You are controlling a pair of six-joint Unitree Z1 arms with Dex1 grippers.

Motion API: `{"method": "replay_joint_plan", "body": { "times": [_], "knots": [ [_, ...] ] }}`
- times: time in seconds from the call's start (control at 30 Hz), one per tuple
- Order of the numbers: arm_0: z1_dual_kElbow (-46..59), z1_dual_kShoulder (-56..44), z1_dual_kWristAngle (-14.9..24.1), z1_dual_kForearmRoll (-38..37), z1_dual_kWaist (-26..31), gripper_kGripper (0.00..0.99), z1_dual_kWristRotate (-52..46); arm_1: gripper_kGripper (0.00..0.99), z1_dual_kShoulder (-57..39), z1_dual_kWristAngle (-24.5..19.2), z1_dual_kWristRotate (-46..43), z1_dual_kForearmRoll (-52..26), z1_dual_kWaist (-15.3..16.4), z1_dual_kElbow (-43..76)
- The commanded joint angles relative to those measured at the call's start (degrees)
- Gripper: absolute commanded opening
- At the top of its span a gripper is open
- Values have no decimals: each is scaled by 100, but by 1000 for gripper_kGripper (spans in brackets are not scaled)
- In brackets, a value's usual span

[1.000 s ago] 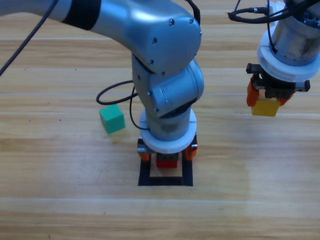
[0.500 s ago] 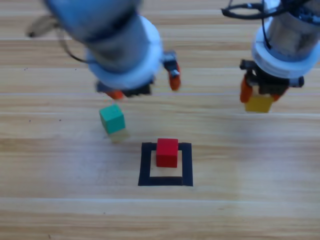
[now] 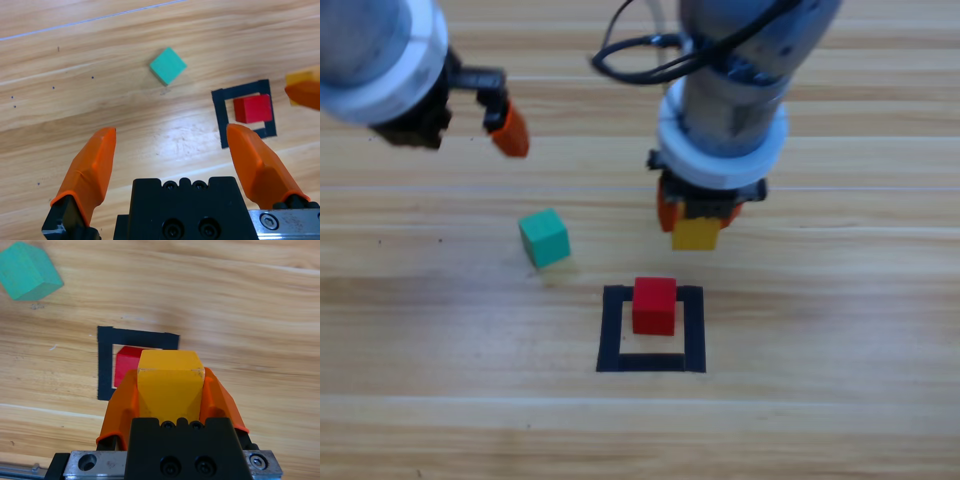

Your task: Stack the blocks in the rectangular block: red at the bottom, yellow in the middle, green on top

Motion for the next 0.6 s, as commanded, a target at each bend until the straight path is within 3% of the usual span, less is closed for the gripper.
{"method": "replay_joint_plan", "body": {
  "times": [0.03, 0.4, 0.6],
  "knots": [
    [695, -375, -273, -465, 431, 966, -24, 0, 664, -44, 158, 146, 347, -276],
    [932, -393, -396, -474, 589, 976, 108, 0, 954, 0, 299, 146, 391, -566],
    [1020, -357, -677, -553, 730, 976, 187, 0, 1007, 44, 342, 146, 418, -619]
  ]
}}
